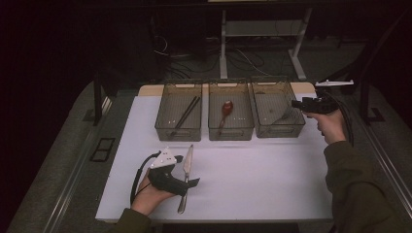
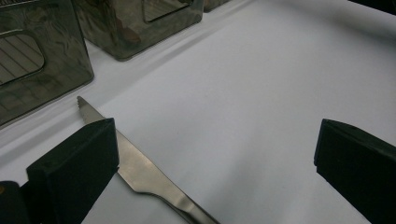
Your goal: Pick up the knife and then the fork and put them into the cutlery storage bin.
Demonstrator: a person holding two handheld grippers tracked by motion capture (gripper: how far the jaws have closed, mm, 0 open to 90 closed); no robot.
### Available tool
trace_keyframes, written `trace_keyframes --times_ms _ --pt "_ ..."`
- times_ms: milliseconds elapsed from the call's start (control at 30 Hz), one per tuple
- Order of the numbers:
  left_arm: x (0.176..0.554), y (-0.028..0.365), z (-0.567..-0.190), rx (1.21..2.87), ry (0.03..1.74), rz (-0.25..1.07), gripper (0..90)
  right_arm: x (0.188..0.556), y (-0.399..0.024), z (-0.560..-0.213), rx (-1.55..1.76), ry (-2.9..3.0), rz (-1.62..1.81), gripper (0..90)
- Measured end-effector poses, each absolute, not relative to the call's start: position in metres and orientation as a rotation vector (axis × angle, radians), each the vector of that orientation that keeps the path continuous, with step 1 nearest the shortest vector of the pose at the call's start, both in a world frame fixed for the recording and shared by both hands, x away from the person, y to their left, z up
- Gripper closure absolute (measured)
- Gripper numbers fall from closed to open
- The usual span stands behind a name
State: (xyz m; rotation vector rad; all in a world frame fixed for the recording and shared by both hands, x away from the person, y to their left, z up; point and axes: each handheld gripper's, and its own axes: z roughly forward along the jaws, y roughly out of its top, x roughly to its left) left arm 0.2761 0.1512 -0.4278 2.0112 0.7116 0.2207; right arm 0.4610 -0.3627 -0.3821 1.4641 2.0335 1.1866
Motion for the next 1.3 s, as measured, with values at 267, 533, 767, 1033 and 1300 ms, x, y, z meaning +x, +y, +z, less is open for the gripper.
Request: trace_keyframes --times_ms 267,533,767,1033,1300 --pt "0.276 0.152 -0.427 2.009 0.715 0.226 0.0 0.448 -0.355 -0.371 1.404 2.059 1.260 35.0" --pt "0.276 0.152 -0.428 2.030 0.733 0.245 0.0 0.414 -0.340 -0.362 1.290 2.103 1.328 30.0" --pt "0.273 0.151 -0.427 2.060 0.754 0.264 9.0 0.376 -0.325 -0.371 1.207 2.129 1.394 26.2" --pt "0.268 0.153 -0.424 2.082 0.773 0.242 32.9 0.340 -0.310 -0.390 1.155 2.174 1.383 20.1" --pt "0.260 0.155 -0.423 2.105 0.774 0.226 44.1 0.307 -0.298 -0.412 1.102 2.227 1.376 18.7"
